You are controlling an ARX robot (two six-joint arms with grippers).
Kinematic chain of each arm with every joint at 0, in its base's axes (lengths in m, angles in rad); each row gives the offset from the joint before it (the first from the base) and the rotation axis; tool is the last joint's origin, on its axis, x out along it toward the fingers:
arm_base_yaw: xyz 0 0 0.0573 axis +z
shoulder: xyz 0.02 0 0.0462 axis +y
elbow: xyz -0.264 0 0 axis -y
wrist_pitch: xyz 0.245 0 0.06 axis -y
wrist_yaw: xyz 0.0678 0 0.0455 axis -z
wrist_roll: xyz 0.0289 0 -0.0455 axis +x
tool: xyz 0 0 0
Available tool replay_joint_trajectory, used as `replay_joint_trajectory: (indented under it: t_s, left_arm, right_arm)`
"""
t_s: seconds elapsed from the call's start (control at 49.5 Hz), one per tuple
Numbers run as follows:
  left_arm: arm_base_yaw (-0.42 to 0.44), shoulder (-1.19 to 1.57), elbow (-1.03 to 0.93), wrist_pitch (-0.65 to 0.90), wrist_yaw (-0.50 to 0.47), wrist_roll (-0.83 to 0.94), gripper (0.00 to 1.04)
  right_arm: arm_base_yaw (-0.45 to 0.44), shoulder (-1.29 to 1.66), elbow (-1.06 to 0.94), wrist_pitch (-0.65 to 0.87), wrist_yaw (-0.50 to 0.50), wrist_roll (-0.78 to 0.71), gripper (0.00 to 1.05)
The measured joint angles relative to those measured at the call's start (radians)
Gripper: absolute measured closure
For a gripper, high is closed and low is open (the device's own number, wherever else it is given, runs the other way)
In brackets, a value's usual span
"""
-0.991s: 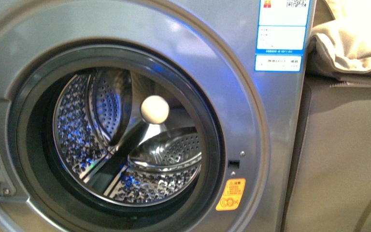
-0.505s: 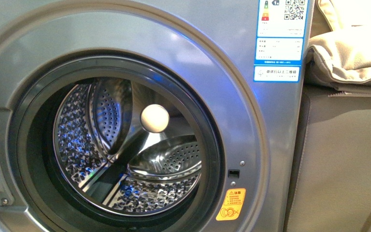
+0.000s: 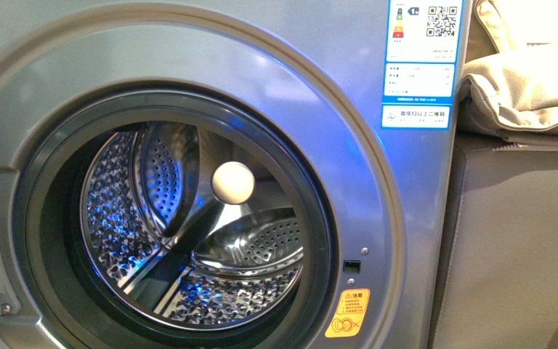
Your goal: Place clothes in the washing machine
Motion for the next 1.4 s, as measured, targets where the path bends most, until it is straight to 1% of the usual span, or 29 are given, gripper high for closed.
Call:
replay_joint_trajectory:
  t_s: [0.081, 0.202, 0.283, 0.364, 0.445, 0.505, 0.607, 0.748, 0.849, 0.91, 1.011, 1.173, 1.395]
  left_arm:
    - [0.000, 0.000, 0.000, 0.000, 0.000, 0.000, 0.07]
    - [0.000, 0.000, 0.000, 0.000, 0.000, 0.000, 0.07]
    - [0.000, 0.000, 0.000, 0.000, 0.000, 0.000, 0.07]
    - [0.000, 0.000, 0.000, 0.000, 0.000, 0.000, 0.07]
    - [0.000, 0.000, 0.000, 0.000, 0.000, 0.000, 0.07]
    - [0.000, 0.000, 0.000, 0.000, 0.000, 0.000, 0.07]
    - [0.000, 0.000, 0.000, 0.000, 0.000, 0.000, 0.07]
    - [0.000, 0.000, 0.000, 0.000, 0.000, 0.000, 0.07]
    - [0.000, 0.000, 0.000, 0.000, 0.000, 0.000, 0.07]
    - [0.000, 0.000, 0.000, 0.000, 0.000, 0.000, 0.07]
    - [0.000, 0.000, 0.000, 0.000, 0.000, 0.000, 0.07]
    - [0.000, 0.000, 0.000, 0.000, 0.000, 0.000, 0.07]
    - [0.000, 0.000, 0.000, 0.000, 0.000, 0.000, 0.07]
  right_arm:
    - [-0.032, 0.114, 0.026, 0.111, -0.031, 0.007, 0.08]
    - [-0.083, 0.237, 0.066, 0.211, -0.077, 0.015, 0.08]
    - [-0.143, 0.337, 0.120, 0.254, -0.115, 0.027, 0.08]
    - [-0.203, 0.443, 0.203, 0.187, -0.153, 0.022, 0.08]
    - [-0.282, 0.615, 0.342, -0.005, -0.207, 0.002, 0.08]
    - [-0.314, 0.702, 0.403, -0.075, -0.221, -0.005, 0.08]
    - [-0.360, 0.861, 0.517, -0.191, -0.209, -0.072, 0.08]
    - [-0.389, 1.056, 0.656, -0.363, -0.186, -0.171, 0.08]
    - [-0.400, 1.239, 0.748, -0.488, -0.143, -0.251, 0.08]
    - [-0.405, 1.352, 0.789, -0.532, -0.110, -0.288, 0.08]
    - [-0.408, 1.504, 0.828, -0.522, -0.042, -0.328, 0.08]
    - [-0.407, 1.741, 0.882, -0.440, 0.048, -0.359, 0.08]
    - [-0.389, 1.984, 0.966, -0.376, 0.135, -0.372, 0.08]
